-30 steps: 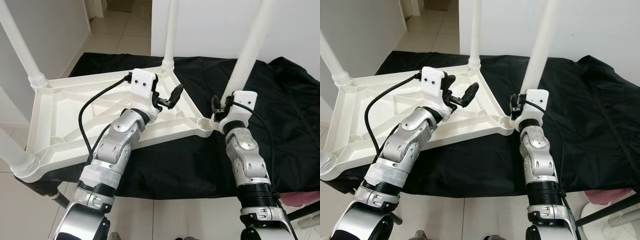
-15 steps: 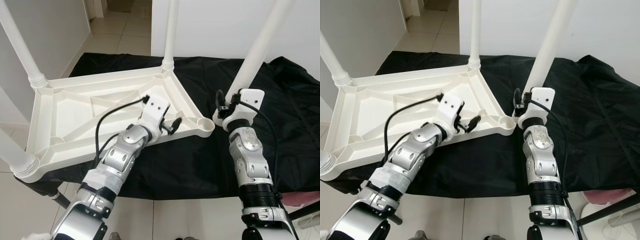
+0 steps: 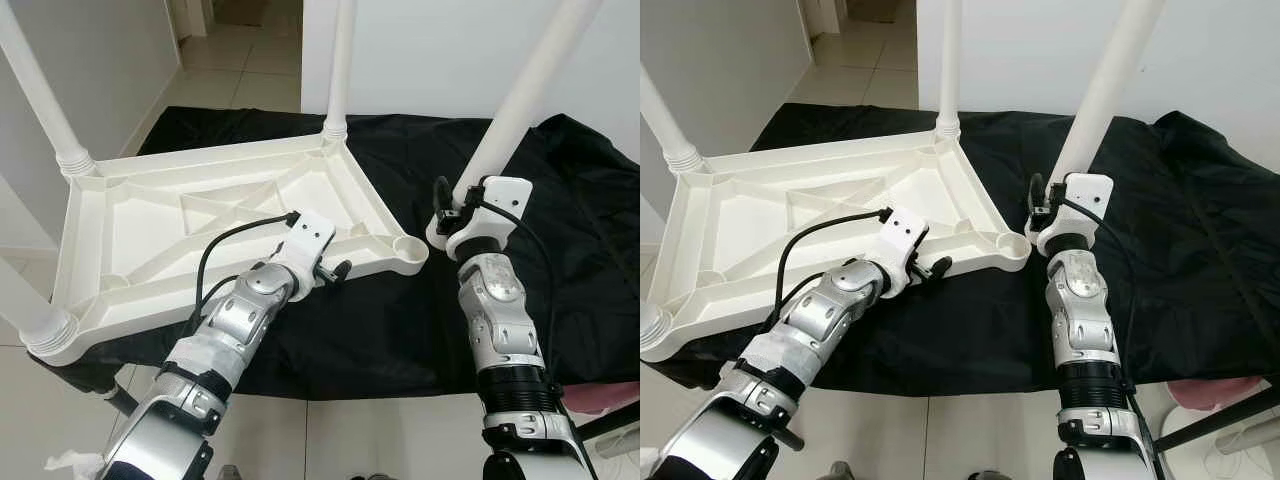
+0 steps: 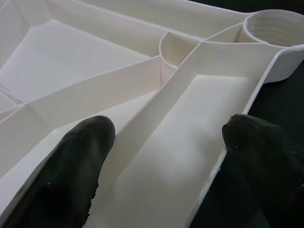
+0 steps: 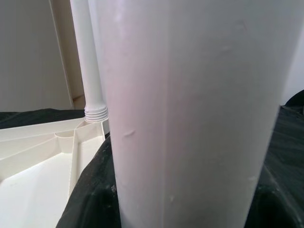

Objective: Building children table

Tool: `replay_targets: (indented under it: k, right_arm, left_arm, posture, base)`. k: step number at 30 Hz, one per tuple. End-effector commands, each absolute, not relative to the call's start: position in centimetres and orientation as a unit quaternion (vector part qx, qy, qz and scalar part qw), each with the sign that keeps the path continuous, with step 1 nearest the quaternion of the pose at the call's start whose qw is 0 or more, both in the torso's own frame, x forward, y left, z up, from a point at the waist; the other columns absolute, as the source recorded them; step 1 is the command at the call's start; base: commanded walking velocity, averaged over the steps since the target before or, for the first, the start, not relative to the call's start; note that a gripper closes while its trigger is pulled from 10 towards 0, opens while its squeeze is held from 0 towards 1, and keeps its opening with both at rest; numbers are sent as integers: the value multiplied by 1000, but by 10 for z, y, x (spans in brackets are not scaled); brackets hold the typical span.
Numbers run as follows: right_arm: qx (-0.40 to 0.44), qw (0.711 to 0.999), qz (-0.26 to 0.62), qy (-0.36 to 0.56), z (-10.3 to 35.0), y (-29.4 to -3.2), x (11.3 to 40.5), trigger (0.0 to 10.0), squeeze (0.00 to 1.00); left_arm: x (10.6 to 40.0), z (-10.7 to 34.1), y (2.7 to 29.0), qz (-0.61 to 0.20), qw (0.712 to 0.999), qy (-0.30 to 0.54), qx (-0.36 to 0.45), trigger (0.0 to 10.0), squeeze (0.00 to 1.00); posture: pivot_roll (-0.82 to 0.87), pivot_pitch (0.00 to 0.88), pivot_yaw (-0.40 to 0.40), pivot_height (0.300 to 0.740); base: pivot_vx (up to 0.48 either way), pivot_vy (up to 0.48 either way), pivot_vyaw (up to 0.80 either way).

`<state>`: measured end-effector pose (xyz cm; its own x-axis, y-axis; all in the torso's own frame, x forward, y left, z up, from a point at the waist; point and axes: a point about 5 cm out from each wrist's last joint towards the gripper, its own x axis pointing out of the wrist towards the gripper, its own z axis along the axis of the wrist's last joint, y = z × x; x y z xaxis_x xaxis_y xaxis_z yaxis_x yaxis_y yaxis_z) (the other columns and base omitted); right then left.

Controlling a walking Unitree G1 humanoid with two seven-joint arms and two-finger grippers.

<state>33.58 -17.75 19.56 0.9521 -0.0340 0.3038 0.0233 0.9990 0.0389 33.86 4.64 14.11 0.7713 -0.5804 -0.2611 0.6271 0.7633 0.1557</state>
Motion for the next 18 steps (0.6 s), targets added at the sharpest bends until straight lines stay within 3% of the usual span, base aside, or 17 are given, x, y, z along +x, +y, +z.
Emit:
replay_targets:
  k: [1, 4, 10, 18]
  right_arm:
    - [19, 985, -13, -169, 202, -178, 337, 10000, 0]
    - [18, 985, -12, -170, 202, -178, 337, 10000, 0]
    - [17, 985, -10, -171, 202, -177, 338, 10000, 0]
    - [16, 985, -8, -174, 203, -175, 339, 10000, 0]
  left_arm:
    - [331, 134, 43, -378, 912, 110, 118, 10000, 0]
    - [323, 150, 34, -424, 899, 63, 88, 10000, 0]
    - [316, 158, 27, -462, 884, 48, 58, 10000, 0]
    - [304, 139, 25, -509, 848, 76, 126, 10000, 0]
  posture:
    - [-15, 0, -28, 740]
    - [-13, 0, -29, 740]
    - [-15, 0, -30, 740]
    - [-16, 0, -28, 740]
  base:
    - [0, 0, 0]
    - [0, 0, 0]
    - [0, 0, 0]
    - [0, 0, 0]
